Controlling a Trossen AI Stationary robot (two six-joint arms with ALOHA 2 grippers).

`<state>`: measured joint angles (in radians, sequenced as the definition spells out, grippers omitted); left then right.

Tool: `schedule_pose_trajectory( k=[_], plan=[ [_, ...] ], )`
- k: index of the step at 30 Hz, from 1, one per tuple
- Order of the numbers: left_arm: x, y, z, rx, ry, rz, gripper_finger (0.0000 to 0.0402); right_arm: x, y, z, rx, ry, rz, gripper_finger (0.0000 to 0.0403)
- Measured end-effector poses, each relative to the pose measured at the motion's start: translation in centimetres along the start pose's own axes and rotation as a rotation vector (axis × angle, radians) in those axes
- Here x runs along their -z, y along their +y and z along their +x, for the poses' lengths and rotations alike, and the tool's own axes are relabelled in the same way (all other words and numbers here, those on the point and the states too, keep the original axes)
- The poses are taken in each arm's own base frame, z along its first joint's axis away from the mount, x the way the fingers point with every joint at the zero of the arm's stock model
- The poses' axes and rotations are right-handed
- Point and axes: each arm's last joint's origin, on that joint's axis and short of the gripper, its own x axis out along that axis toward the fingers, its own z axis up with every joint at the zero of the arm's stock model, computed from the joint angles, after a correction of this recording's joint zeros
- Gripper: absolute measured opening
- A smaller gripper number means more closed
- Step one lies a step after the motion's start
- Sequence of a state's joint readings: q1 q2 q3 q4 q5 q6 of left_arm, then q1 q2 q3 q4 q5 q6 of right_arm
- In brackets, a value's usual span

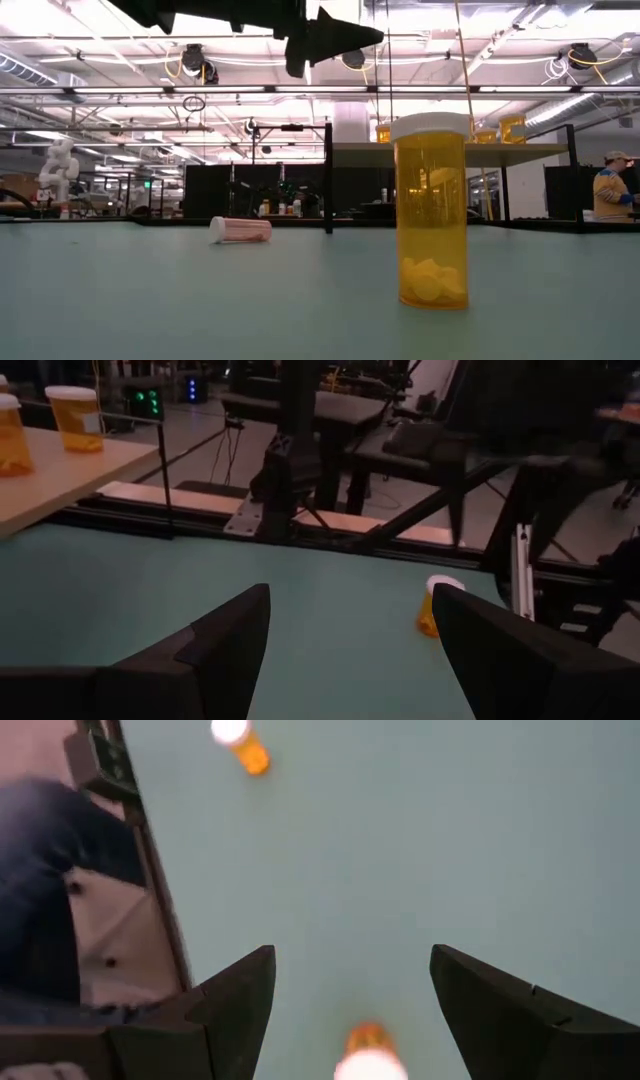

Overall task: Pick and place medicine bottles onto shelf by color
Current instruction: Put the orange pill bottle on the shelf

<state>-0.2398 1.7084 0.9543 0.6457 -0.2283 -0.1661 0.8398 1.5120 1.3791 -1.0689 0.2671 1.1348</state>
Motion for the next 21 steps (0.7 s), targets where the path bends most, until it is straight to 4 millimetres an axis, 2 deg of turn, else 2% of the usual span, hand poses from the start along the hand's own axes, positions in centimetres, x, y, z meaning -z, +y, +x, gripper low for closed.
schedule_pose_trajectory(
  k=[4,11,17,21],
  plan=[
    [0.1,0.0,0.0,0.0,0.007,0.008,0.0278,-0.3,1.8,0.6,0.043,0.121,-0.004,0.0263],
    [0.4,-0.1,0.0,0.017,0.041,0.015,0.0278,1.4,3.6,3.2,0.066,0.291,0.053,0.027],
    [0.5,-0.1,0.0,0.018,0.048,0.014,0.0278,3.3,4.4,2.7,0.062,0.303,0.037,0.0304],
    [0.5,-0.1,0.0,0.017,0.048,0.004,0.0278,4.9,4.7,2.2,0.076,0.239,-0.057,0.0329]
  ],
)
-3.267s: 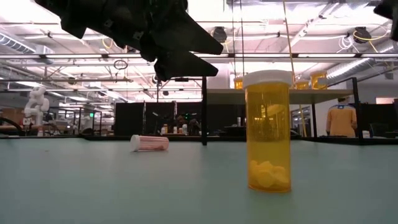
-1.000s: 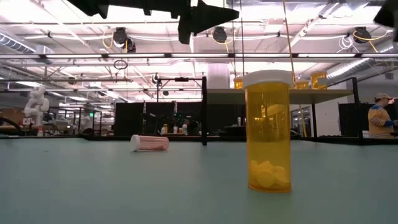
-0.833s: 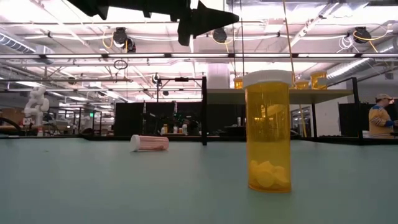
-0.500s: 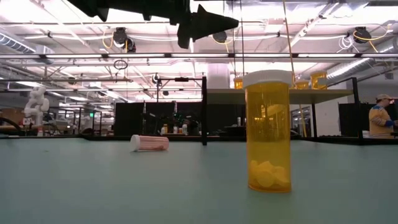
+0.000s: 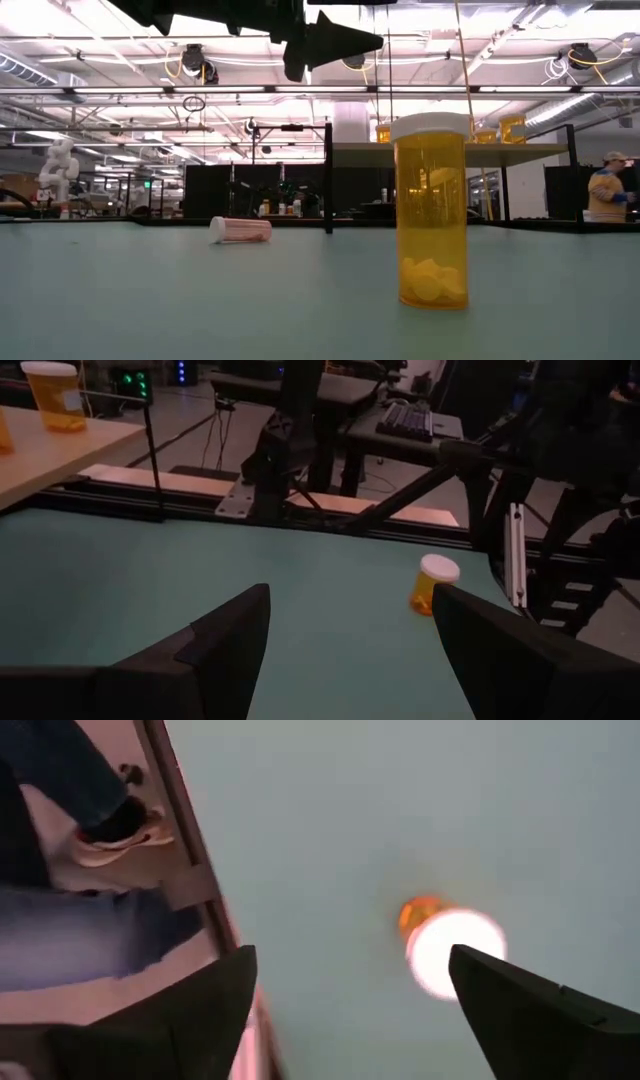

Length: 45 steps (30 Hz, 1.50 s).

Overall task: Pick and place medicine bottles onto shelf by color
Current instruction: Put the orange pill bottle on the shelf

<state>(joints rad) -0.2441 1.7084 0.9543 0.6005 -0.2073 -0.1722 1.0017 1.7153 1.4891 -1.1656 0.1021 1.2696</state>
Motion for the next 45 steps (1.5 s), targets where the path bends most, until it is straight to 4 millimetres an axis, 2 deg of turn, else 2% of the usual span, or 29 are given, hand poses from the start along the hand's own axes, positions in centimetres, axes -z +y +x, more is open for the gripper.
schedule_pose_trajectory(
  k=[3,9,19,24,32,39,45],
  plan=[
    [0.0,0.0,0.0,0.001,0.0,-0.014,0.0278,1.1,0.0,0.5,0.043,-0.066,-0.066,0.0347],
    [0.1,-0.6,-0.1,0.016,0.006,-0.014,0.0278,2.0,-0.7,1.5,0.106,-0.045,-0.078,0.0359],
    [0.2,-0.6,-0.1,0.016,0.011,-0.012,0.0278,1.0,-2.1,2.9,0.18,0.01,-0.148,0.0359],
    [0.3,-0.6,-0.1,0.014,0.025,-0.008,0.0278,1.0,-2.7,4.2,0.163,0.092,-0.164,0.0359],
    [0.3,-0.6,-0.1,0.014,0.026,-0.008,0.0278,1.1,-2.7,5.5,0.123,0.083,-0.227,0.0358],
    [0.4,-0.7,-0.2,0.016,0.026,-0.013,0.0278,1.5,-3.3,7.2,0.116,0.089,-0.32,0.0318],
    [0.4,-0.9,-0.2,0.021,0.026,-0.013,0.0278,1.5,-3.4,7.3,0.112,0.095,-0.343,0.0278]
  ],
)
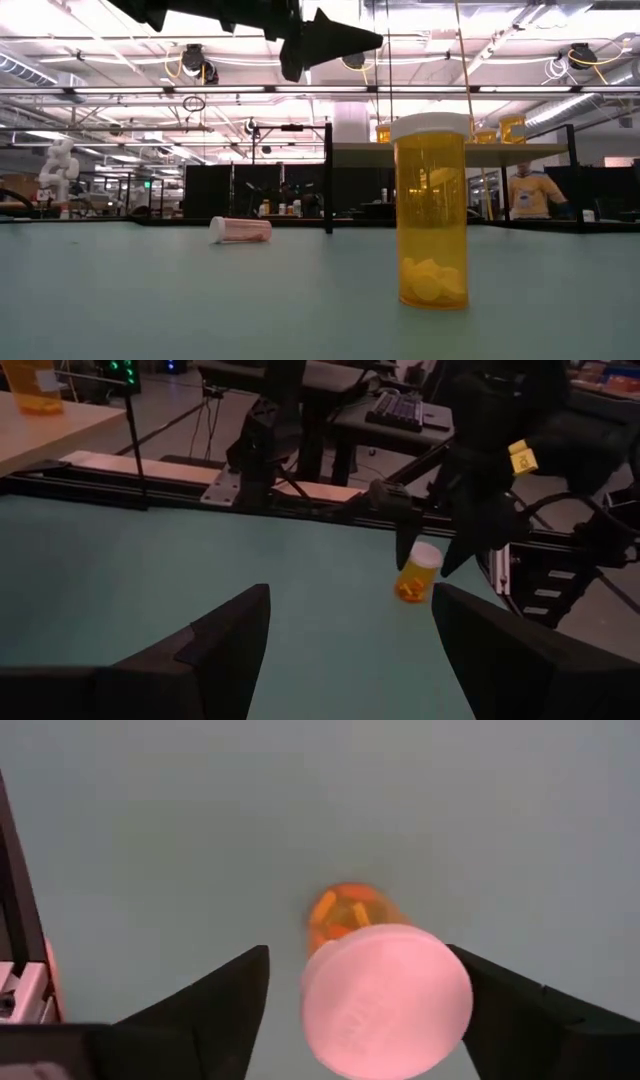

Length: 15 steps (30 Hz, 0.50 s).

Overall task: Pick and place medicine bottles onto shelf by color
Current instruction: Put the orange pill bottle on the shelf

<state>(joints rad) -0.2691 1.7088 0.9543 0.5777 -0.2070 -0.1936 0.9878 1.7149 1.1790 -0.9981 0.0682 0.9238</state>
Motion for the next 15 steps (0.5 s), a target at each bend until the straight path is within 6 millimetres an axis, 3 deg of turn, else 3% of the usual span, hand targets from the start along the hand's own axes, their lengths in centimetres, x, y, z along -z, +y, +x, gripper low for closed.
schedule_pose_trajectory(
  k=[8,15],
  plan=[
    [0.0,0.0,0.0,0.0,0.0,-0.011,0.0278,0.0,-0.4,-1.0,-0.099,0.072,0.09,0.0196],
    [-0.2,0.2,0.0,-0.002,-0.018,0.01,0.0278,-0.7,-1.9,-3.1,-0.184,0.024,0.219,0.0198]
  ],
)
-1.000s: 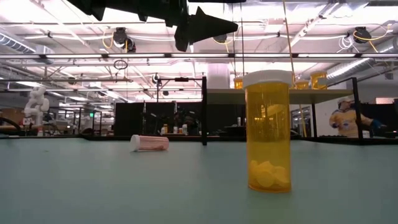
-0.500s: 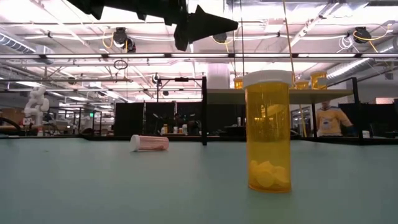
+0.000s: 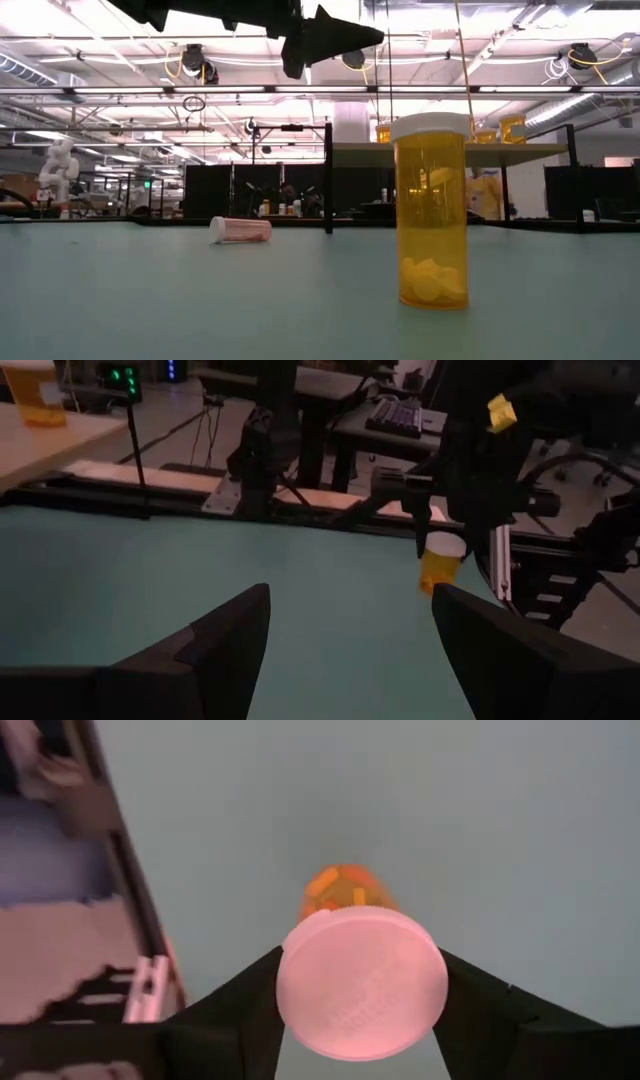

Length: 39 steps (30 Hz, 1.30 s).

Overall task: Pick and place medicine bottles onto shelf by color
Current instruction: Put the orange pill bottle on the shelf

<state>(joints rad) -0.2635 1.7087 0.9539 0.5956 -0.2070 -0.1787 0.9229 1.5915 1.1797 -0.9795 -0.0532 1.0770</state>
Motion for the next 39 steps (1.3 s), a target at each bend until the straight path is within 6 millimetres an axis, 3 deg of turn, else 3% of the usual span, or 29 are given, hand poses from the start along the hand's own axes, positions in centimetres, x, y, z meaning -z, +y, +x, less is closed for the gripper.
schedule_pose_trajectory(
  k=[5,12,17,24,29,39],
  plan=[
    [-0.3,0.6,0.0,-0.015,-0.011,0.005,0.0278,-1.2,-1.4,-2.0,-0.059,-0.056,0.096,0.0229],
    [-0.3,0.7,0.0,-0.031,-0.004,0.052,0.0278,-3.4,-4.1,-4.4,-0.111,-0.136,0.101,0.021],
    [0.0,1.2,-0.7,-0.134,0.095,0.085,0.0278,-5.2,-6.6,-5.7,-0.123,-0.19,0.091,0.0212],
    [-0.5,1.9,-2.8,-0.296,0.223,0.08,0.0278,-7.6,-11.6,-7.7,-0.117,-0.27,0.075,0.022],
    [-0.1,2.7,-3.2,-0.459,0.247,0.097,0.0278,-8.9,-16.0,-9.1,-0.186,-0.219,0.142,0.0215],
    [-0.4,6.1,-2.7,-0.598,0.227,0.019,0.0278,-12.3,-21.6,-15.3,-0.087,-0.372,0.042,0.0216]
  ],
)
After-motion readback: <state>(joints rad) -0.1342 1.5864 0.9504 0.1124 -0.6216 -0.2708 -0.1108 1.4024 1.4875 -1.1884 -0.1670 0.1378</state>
